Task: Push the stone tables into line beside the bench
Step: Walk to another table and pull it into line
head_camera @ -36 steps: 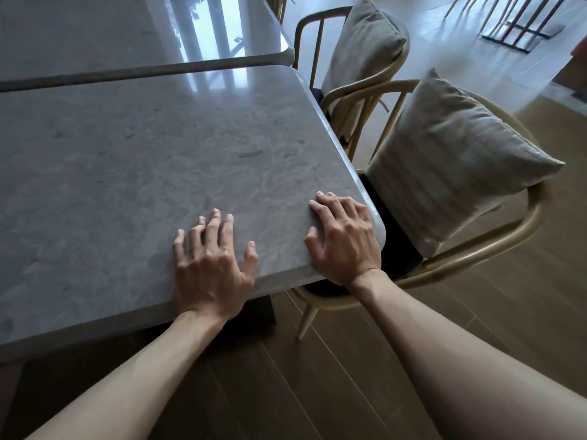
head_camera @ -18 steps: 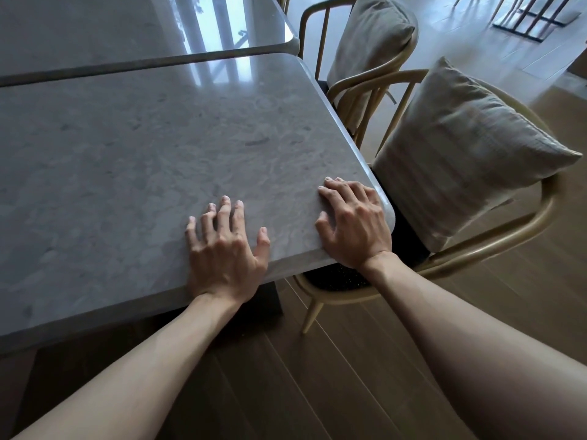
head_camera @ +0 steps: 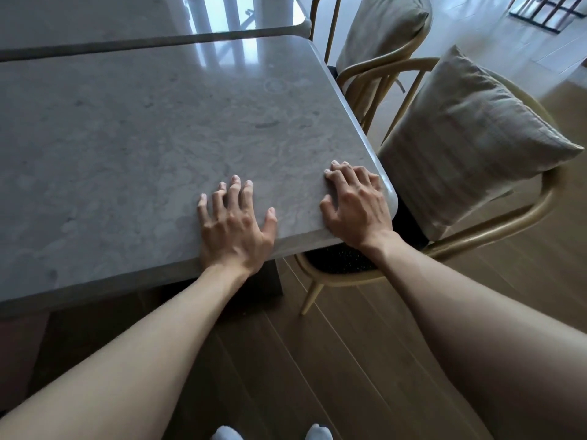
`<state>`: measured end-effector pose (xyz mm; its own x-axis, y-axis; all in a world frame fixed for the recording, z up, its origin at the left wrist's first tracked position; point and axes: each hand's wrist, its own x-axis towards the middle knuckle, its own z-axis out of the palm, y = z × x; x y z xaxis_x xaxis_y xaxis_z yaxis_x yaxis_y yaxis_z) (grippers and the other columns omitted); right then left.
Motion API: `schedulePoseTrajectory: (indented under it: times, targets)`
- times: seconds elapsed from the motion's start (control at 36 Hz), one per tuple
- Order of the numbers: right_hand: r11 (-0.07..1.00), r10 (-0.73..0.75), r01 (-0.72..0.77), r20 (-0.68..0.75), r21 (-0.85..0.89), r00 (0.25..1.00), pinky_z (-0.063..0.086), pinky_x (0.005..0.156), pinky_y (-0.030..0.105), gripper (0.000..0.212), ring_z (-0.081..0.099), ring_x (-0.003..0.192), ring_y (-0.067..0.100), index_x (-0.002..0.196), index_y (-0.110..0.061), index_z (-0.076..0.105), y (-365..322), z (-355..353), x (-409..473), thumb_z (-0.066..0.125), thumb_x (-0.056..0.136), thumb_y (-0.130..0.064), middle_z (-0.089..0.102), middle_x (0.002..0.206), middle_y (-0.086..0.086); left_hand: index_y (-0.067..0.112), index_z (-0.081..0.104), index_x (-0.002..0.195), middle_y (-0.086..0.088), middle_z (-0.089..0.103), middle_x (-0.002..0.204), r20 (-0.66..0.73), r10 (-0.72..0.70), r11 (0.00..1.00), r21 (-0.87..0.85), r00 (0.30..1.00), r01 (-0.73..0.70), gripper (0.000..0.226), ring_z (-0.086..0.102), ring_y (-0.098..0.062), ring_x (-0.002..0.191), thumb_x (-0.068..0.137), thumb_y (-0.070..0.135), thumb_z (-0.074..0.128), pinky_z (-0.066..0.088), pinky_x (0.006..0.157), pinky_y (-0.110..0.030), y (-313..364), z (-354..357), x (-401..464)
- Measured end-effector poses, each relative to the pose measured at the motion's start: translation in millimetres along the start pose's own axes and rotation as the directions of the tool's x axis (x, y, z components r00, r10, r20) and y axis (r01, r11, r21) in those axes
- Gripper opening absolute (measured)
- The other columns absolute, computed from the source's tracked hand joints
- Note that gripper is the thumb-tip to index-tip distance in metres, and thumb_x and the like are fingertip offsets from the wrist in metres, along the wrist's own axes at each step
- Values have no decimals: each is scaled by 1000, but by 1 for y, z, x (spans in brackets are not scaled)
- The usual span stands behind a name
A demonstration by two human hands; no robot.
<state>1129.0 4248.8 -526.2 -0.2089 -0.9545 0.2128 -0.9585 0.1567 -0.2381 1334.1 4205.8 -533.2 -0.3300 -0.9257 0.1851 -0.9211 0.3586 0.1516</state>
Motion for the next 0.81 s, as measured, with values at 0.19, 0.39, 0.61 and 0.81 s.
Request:
schedulePoseTrajectory:
  times: [0.19, 0.39, 0.61, 0.81]
  targets:
    - [986, 125, -161, 412, 53, 903, 42, 104, 44, 46, 50, 124, 30, 125, -12, 60, -35, -64, 29, 50, 92, -41, 54, 134, 12, 16, 49, 140, -8, 46, 148, 404, -35, 913, -358, 914, 194, 50, 40, -27, 135, 100, 47, 45, 25, 113, -41, -11, -56, 25]
    - [920, 68, -208, 387, 333, 920, 43, 100, 33, 40, 56, 119, 16, 125, -19, 60, -93, -142, 11, 58, 92, -40, 58, 130, 0, 22, 59, 130, -1, 62, 129, 356, 16, 741, -631, 934, 228, 37, 60, -13, 106, 99, 41, 53, 46, 88, -23, 1, -180, 14]
    - [753, 50, -189, 231, 630, 972, 50, 79, 24, 28, 63, 95, 7, 112, -16, 69, -150, -254, 4, 61, 92, -34, 70, 112, -1, 30, 64, 116, 8, 69, 117, 233, -42, 404, -885, 971, 230, 45, 65, -9, 105, 87, 57, 43, 54, 85, -33, 14, -313, -10]
    - [727, -8, -127, 193, 675, 981, 54, 83, 28, 24, 66, 90, 5, 106, -18, 72, -188, -296, 11, 63, 91, -34, 73, 104, -5, 18, 62, 123, 2, 68, 120, 180, -171, 311, -923, 969, 227, 34, 64, -16, 108, 106, 33, 37, 53, 93, -41, -4, -360, -15]
